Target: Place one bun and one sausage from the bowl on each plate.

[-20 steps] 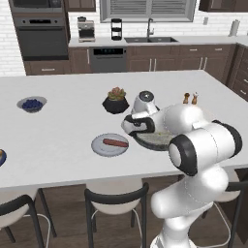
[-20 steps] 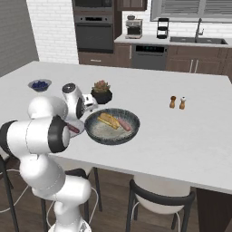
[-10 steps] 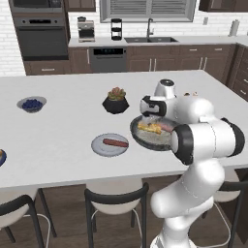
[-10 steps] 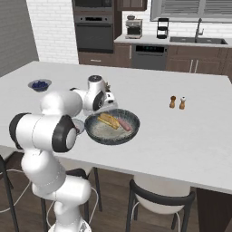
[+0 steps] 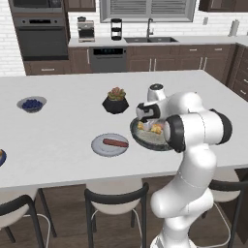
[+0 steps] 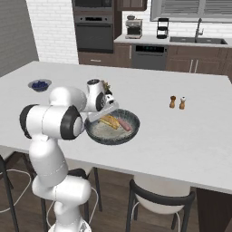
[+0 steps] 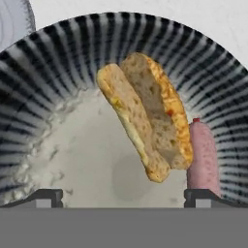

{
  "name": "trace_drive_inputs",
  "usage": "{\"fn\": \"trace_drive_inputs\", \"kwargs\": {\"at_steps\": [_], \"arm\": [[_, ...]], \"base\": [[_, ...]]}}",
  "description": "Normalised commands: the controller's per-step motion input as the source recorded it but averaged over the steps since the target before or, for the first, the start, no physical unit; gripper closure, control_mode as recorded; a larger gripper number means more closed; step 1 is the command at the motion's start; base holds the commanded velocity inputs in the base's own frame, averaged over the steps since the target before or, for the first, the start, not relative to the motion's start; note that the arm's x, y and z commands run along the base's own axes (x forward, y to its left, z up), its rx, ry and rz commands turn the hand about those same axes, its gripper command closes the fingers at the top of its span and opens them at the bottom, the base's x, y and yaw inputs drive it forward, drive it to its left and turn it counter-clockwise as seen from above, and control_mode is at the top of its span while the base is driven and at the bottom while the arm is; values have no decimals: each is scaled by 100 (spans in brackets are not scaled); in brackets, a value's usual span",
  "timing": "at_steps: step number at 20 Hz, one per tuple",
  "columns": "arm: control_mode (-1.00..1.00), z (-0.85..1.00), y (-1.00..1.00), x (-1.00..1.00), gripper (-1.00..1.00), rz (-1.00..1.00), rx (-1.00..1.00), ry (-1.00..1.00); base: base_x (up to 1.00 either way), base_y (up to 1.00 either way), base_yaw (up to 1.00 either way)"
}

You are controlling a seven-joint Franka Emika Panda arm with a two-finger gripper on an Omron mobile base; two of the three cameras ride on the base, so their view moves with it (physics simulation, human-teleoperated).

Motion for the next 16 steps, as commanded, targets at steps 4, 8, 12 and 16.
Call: {"fn": "trace_drive_inputs", "kwargs": {"at_steps": [4,8,12,16], "arm": [[-100,-12,-22,53,-100,1,0,0],[-100,-24,-10,52,-100,0,0,6],[-100,-46,0,2,-100,0,0,14],[-100,0,-1,14,-100,0,0,2]], "base": [[0,0,0],[0,0,0],[0,0,0],[0,0,0]]}}
